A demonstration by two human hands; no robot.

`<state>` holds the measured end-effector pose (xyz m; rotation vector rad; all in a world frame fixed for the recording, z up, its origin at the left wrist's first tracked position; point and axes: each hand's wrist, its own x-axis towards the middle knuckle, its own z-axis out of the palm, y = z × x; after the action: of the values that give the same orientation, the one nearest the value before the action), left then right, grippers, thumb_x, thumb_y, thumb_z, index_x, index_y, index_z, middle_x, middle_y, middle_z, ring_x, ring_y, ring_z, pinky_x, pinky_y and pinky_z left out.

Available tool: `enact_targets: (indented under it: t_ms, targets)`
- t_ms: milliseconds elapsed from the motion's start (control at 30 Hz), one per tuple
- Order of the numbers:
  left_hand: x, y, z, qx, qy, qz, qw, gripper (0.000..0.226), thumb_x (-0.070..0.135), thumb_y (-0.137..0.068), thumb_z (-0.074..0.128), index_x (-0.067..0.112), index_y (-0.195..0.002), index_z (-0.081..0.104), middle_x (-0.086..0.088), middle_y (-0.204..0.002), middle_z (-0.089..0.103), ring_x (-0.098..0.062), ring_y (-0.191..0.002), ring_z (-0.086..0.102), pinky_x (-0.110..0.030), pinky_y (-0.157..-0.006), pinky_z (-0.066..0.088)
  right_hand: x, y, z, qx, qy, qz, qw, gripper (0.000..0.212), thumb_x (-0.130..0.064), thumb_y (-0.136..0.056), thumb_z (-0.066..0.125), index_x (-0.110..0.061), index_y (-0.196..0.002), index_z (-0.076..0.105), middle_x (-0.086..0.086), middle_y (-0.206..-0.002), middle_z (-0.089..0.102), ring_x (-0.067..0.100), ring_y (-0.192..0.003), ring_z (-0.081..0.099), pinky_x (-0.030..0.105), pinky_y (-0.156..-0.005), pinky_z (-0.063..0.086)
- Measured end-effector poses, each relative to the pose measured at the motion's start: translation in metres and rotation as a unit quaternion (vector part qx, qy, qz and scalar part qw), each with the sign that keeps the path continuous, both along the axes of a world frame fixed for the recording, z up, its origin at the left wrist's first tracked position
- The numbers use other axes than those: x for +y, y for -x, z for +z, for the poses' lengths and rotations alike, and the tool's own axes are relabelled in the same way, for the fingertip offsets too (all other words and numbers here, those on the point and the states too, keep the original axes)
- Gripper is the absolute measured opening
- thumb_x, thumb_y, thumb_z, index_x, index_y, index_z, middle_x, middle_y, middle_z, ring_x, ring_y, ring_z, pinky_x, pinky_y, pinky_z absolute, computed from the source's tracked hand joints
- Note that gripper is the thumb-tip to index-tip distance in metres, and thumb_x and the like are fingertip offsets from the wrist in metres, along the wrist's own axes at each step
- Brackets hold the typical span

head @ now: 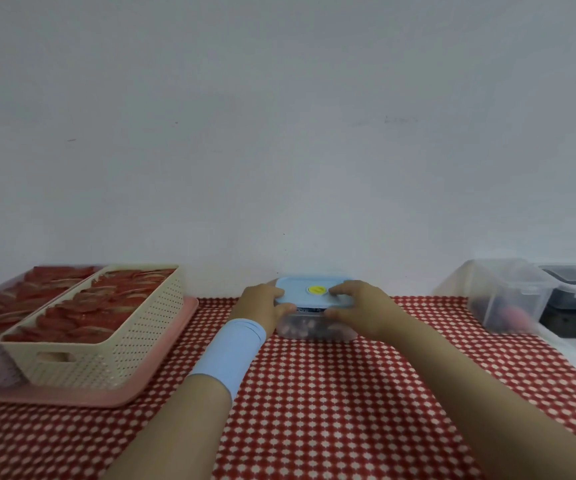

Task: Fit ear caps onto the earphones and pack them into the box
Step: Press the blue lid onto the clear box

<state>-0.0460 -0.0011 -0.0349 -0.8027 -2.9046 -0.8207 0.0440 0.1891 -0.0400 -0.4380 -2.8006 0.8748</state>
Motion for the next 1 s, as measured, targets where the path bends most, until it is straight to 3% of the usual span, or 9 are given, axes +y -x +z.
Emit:
enact_targets:
  t_ms: [300,467,533,600,633,700,800,900,1000]
  targets:
    - [-0.005,0.001,-0.002,0.028,0.051,-0.024,0.998,0.045,0.043,-0.097,0.054,0.02,-0.136,0.058,-0.006,-0.136,0.059,-0.02,-0.119,0.057,-0.024,-0.097,0.037,-0.011,0.001,0.003,0.012,0.001,-0.041,0.999,0.053,-0.045,-0.083,0.073,-0.027,-0.133,0.064,-0.003,-0.147,0.053,0.017,-0.13,0.052,0.032,-0.105,0.042]
    - [-0.005,0.01,-0.006,0.017,0.051,-0.039,0.998,0.033,0.041,-0.095,0.057,0.016,-0.111,0.073,-0.008,-0.116,0.068,-0.018,-0.096,0.06,-0.021,-0.079,0.036,-0.014,0.002,-0.001,0.015,-0.064,-0.02,0.998,0.047,-0.046,-0.086,0.069,-0.024,-0.127,0.065,-0.003,-0.133,0.054,0.016,-0.126,0.05,0.036,-0.112,0.037]
    - [-0.002,0.013,-0.005,0.013,0.047,-0.039,0.998,0.035,0.042,-0.093,0.059,0.014,-0.108,0.074,-0.006,-0.117,0.066,-0.018,-0.097,0.061,-0.023,-0.082,0.039,-0.011,0.002,-0.005,0.025,-0.042,0.006,0.999,0.034,-0.044,-0.095,0.063,-0.019,-0.118,0.067,-0.007,-0.114,0.053,0.014,-0.114,0.05,0.028,-0.097,0.037]
    - [0.001,0.014,0.0,0.007,0.048,-0.03,0.998,0.047,0.047,-0.097,0.05,0.007,-0.091,0.073,-0.004,-0.103,0.066,-0.016,-0.082,0.06,-0.027,-0.075,0.04,-0.006,0.004,-0.006,0.032,-0.007,0.004,0.999,0.024,-0.034,-0.103,0.054,-0.016,-0.1,0.068,-0.006,-0.1,0.054,0.019,-0.109,0.055,0.027,-0.083,0.033]
    - [0.004,0.015,0.003,0.01,0.06,-0.021,0.998,0.053,0.049,-0.099,0.045,0.004,-0.082,0.07,-0.005,-0.09,0.065,-0.016,-0.073,0.058,-0.029,-0.07,0.039,-0.003,0.006,-0.006,0.042,0.004,0.003,0.999,0.023,-0.03,-0.104,0.053,-0.016,-0.098,0.069,-0.004,-0.102,0.056,0.022,-0.112,0.056,0.027,-0.084,0.034]
    - [0.011,0.015,0.009,0.022,0.1,-0.013,0.995,0.054,0.045,-0.1,0.045,0.005,-0.066,0.058,-0.009,-0.068,0.051,-0.019,-0.062,0.051,-0.03,-0.063,0.036,0.003,0.012,-0.01,0.057,-0.011,-0.004,0.998,0.022,-0.025,-0.103,0.054,-0.016,-0.114,0.071,0.0,-0.131,0.055,0.023,-0.132,0.047,0.029,-0.104,0.035]
    - [0.021,0.016,0.007,0.046,0.126,-0.011,0.991,0.041,0.041,-0.098,0.051,0.001,-0.095,0.062,-0.016,-0.096,0.055,-0.027,-0.09,0.059,-0.033,-0.076,0.045,0.006,0.014,-0.013,-0.02,-0.052,0.023,0.998,0.048,-0.027,-0.107,0.044,-0.011,-0.153,0.041,0.007,-0.166,0.018,0.028,-0.154,0.017,0.037,-0.124,0.017]
    - [0.025,0.018,-0.008,0.024,0.087,-0.041,0.995,0.036,0.032,-0.103,0.039,0.009,-0.13,0.047,-0.01,-0.137,0.045,-0.024,-0.122,0.046,-0.034,-0.102,0.039,0.012,0.015,-0.02,-0.114,-0.185,0.059,0.974,0.045,-0.033,-0.109,0.036,-0.01,-0.149,0.037,0.005,-0.17,0.002,0.029,-0.157,-0.01,0.059,-0.124,0.015]
    - [0.023,0.018,-0.022,-0.015,0.068,-0.068,0.995,0.047,0.025,-0.108,0.021,0.011,-0.153,0.025,-0.005,-0.164,0.007,-0.018,-0.151,0.01,-0.029,-0.12,0.012,0.016,0.021,-0.03,-0.115,-0.213,0.06,0.968,0.04,-0.034,-0.109,0.035,-0.013,-0.142,0.039,0.005,-0.17,0.003,0.027,-0.156,-0.011,0.063,-0.122,0.012]
